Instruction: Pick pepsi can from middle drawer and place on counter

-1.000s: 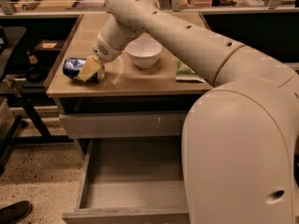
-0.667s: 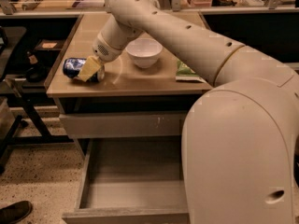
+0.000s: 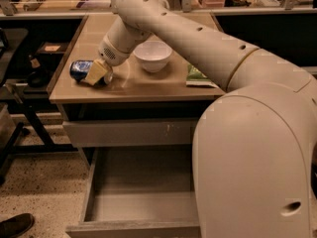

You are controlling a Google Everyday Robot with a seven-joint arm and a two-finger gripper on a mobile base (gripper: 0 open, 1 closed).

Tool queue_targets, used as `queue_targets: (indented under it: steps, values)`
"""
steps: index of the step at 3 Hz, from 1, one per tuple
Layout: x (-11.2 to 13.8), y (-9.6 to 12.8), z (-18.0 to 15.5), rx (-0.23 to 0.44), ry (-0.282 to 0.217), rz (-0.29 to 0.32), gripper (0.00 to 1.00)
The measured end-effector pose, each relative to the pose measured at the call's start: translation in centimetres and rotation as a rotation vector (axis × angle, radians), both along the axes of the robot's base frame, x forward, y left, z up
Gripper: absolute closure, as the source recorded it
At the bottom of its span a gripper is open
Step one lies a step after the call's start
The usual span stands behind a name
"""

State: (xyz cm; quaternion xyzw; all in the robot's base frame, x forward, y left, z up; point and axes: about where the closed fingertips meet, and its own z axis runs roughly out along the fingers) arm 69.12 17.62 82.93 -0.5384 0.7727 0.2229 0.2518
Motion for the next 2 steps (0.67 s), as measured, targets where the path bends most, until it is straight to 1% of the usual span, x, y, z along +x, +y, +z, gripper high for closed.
queue_targets:
  steps: [1,2]
  values:
    - [0.00,0.00,0.00,0.000,0.000,0.000,0.00]
    - [0.00,0.01,-0.01,0.000,0.000,0.000,0.00]
